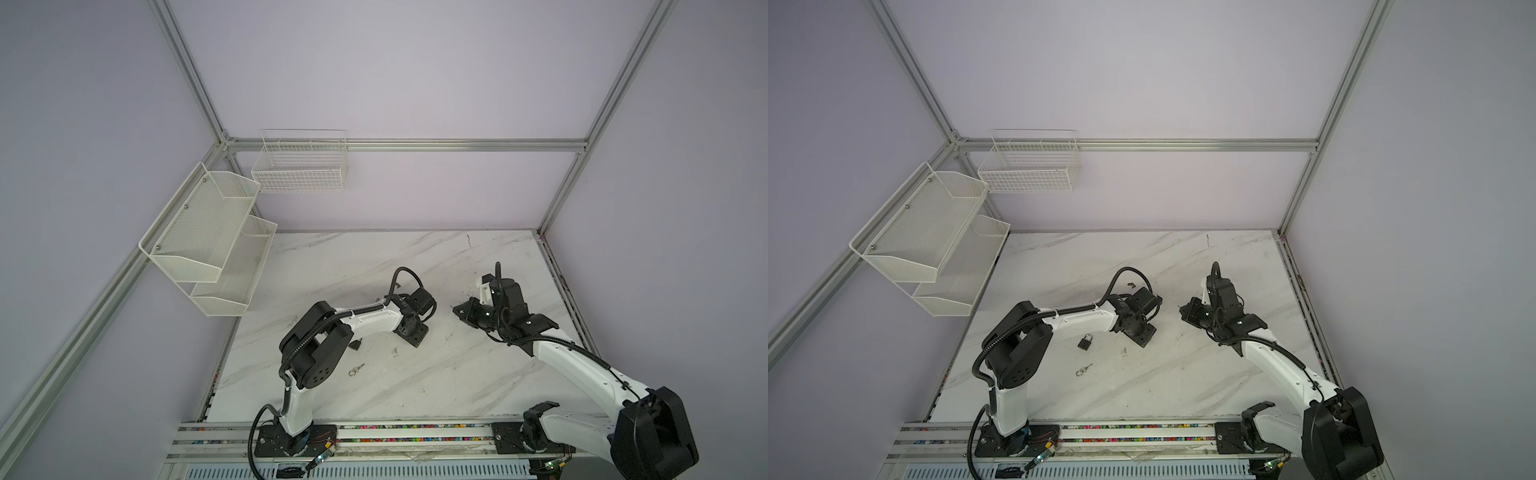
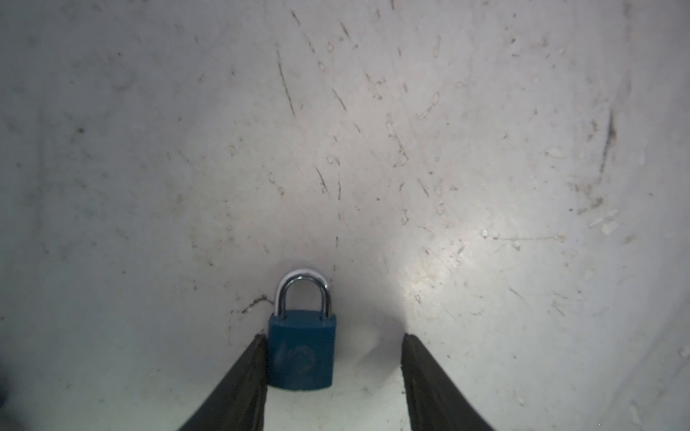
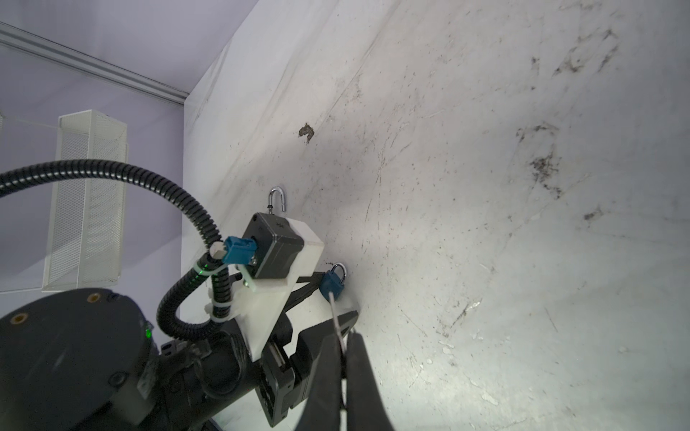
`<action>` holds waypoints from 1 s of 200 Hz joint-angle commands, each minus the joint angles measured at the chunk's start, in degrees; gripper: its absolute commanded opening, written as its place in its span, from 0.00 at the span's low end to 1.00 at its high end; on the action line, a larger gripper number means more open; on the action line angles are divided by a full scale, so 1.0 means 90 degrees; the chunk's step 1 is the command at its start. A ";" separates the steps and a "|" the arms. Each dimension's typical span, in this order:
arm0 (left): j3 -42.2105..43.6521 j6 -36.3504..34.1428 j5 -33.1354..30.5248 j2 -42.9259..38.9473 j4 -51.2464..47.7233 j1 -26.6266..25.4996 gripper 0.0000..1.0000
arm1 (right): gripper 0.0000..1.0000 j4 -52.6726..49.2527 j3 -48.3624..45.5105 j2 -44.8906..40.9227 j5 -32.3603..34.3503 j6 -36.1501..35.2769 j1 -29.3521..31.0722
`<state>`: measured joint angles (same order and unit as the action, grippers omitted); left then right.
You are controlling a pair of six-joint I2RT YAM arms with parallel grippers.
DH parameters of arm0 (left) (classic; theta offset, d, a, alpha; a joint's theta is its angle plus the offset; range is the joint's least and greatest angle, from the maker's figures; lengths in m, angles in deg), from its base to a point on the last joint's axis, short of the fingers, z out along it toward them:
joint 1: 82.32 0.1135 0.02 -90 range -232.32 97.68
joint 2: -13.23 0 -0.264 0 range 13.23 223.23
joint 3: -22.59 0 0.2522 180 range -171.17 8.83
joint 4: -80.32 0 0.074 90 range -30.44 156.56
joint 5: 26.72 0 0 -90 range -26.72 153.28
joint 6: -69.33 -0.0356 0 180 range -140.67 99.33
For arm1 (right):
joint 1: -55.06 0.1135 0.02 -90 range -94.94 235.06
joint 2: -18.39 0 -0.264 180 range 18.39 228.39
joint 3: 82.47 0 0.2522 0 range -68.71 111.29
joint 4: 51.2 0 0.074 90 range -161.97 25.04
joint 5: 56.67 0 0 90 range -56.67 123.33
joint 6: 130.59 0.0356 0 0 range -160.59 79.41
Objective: Unlock with the key
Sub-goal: 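Grasp the small blue padlock on the table with the left gripper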
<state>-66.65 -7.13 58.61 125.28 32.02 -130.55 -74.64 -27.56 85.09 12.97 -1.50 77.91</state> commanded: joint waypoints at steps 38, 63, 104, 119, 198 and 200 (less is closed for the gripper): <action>-0.0692 0.0737 -0.0511 0.0322 -0.0416 -0.0120 0.50 | 0.00 -0.0048 0.0125 -0.0029 0.0129 -0.0084 -0.0041; -0.0750 0.0831 -0.0606 0.0417 -0.0424 -0.0115 0.46 | 0.00 -0.0049 0.0151 -0.0046 0.0114 -0.0091 -0.0060; -0.0782 0.0835 -0.0520 0.0541 -0.0562 -0.0120 0.42 | 0.00 -0.0068 0.0135 -0.0072 0.0084 -0.0104 -0.0088; -0.0746 0.0830 -0.0536 0.0491 -0.0608 -0.0112 0.41 | 0.00 -0.0050 0.0121 -0.0071 0.0084 -0.0104 -0.0094; -0.0774 0.0933 -0.0763 0.0609 -0.0735 -0.0113 0.27 | 0.00 -0.0068 0.0109 -0.0150 0.0055 -0.0095 -0.0137; -0.0773 0.0951 -0.0769 0.0607 -0.0738 -0.0116 0.26 | 0.00 -0.0068 0.0107 -0.0147 0.0055 -0.0090 -0.0137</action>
<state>-71.44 -0.03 53.96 128.67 29.09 -131.64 -74.64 -27.56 85.06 13.01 -1.94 77.15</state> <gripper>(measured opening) 0.286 0.057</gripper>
